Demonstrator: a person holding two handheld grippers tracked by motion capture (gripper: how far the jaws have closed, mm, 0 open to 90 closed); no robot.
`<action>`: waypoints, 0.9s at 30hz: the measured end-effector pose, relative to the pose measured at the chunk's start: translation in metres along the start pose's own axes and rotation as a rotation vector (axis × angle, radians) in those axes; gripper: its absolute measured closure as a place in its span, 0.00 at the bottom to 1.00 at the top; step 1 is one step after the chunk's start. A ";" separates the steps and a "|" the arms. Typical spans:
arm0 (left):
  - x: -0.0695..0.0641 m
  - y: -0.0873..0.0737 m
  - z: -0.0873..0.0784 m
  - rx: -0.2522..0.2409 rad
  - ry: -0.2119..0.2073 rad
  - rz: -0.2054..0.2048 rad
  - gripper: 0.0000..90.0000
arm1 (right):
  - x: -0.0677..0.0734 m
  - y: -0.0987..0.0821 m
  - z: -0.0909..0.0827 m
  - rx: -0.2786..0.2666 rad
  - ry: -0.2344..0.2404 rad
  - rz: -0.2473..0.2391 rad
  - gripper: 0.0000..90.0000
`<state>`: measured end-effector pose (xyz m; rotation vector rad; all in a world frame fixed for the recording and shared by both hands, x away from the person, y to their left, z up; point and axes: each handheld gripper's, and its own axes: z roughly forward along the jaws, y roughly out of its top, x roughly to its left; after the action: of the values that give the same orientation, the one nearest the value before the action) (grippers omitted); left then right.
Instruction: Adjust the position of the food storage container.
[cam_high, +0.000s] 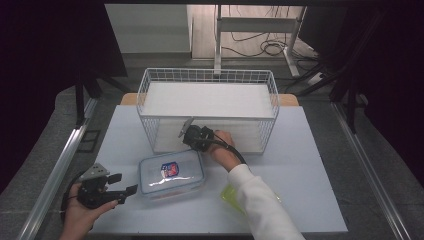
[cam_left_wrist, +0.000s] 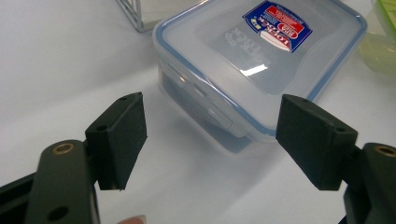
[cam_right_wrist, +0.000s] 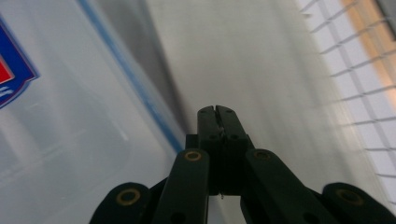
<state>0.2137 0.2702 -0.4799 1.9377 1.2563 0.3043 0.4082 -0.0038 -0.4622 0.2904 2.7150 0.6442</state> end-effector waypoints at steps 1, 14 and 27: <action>0.000 0.000 0.000 0.000 0.001 -0.001 0.28 | 0.001 0.000 0.002 0.001 0.002 -0.016 0.99; 0.001 -0.001 -0.002 -0.005 0.003 -0.004 0.28 | 0.012 -0.008 -0.008 0.033 0.049 -0.055 0.99; 0.000 0.000 -0.001 -0.006 0.001 -0.003 0.28 | 0.022 -0.027 -0.026 0.014 0.050 0.004 0.99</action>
<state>0.2127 0.2706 -0.4792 1.9307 1.2573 0.3068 0.3754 -0.0315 -0.4592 0.2865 2.7681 0.6423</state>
